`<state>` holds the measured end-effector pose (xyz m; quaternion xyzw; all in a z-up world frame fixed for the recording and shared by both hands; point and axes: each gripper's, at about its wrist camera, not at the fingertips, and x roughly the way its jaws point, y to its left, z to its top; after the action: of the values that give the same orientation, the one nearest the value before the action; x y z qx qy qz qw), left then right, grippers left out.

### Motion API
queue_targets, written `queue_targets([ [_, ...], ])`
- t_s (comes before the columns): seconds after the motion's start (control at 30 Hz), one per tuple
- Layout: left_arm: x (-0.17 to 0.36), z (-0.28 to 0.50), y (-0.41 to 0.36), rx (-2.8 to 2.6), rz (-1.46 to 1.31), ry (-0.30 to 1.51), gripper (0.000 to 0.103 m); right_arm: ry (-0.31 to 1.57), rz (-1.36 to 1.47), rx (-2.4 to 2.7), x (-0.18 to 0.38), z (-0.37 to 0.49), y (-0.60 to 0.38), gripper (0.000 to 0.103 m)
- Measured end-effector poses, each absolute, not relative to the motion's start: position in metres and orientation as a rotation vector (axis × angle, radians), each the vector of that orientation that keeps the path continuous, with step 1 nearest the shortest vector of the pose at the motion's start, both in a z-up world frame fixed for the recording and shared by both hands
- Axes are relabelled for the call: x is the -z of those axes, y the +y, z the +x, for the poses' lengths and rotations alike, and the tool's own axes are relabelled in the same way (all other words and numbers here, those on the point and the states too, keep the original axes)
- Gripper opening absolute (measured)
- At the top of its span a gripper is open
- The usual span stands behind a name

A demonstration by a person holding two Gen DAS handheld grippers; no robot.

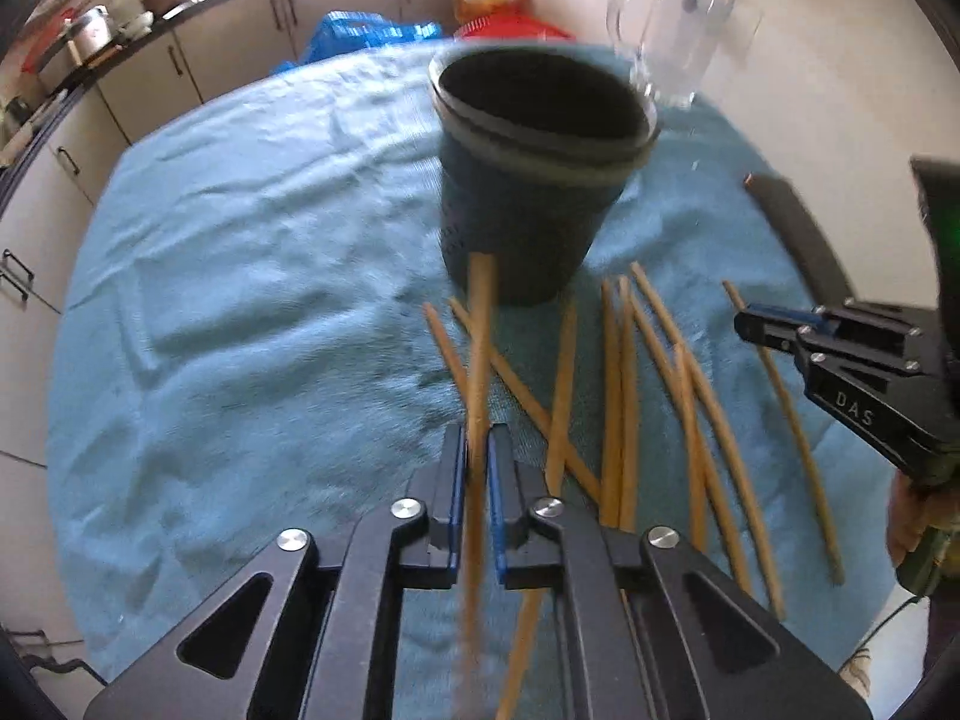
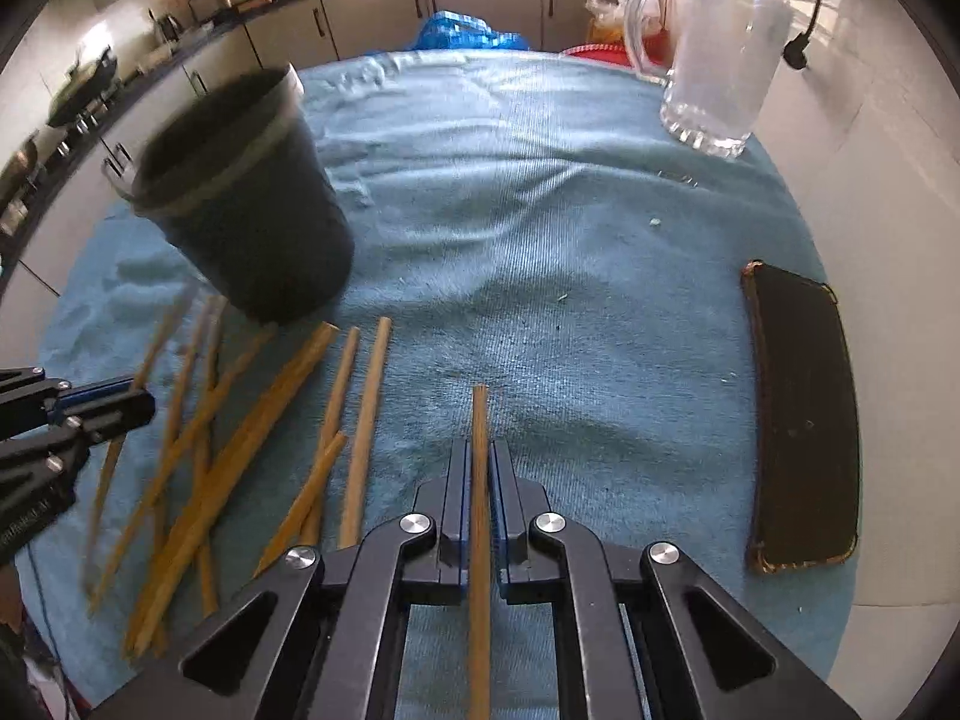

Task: Organize utensils
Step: 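Close the left gripper on one chopstick while the right gripper grasps another, then lift the chopsticks upright with both grippers and carry them over the grey holder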

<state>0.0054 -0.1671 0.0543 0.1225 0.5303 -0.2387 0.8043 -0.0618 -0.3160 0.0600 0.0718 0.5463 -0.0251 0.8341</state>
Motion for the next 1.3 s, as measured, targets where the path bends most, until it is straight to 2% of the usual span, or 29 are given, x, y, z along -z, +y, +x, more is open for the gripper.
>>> queue_targets([
  [0.3, -0.127, -0.052, -0.134, 0.54, 0.141, 0.942, 0.007, 0.935, 0.209, 0.033, -0.123, -0.121, -0.317, 0.006],
  [0.73, -0.186, -0.127, -0.115, 0.536, 0.111, 0.707, 0.007, 0.689, 0.182, 0.0, -0.204, -0.19, -0.293, 0.006],
  [1.0, -0.218, -0.114, -0.126, 0.559, 0.098, 0.654, 0.007, 0.57, 0.173, -0.018, -0.253, -0.188, -0.287, 0.006],
  [1.3, -0.259, -0.06, -0.14, 0.537, 0.034, 0.599, 0.007, 0.449, 0.179, -0.038, -0.311, -0.139, -0.28, 0.006],
])
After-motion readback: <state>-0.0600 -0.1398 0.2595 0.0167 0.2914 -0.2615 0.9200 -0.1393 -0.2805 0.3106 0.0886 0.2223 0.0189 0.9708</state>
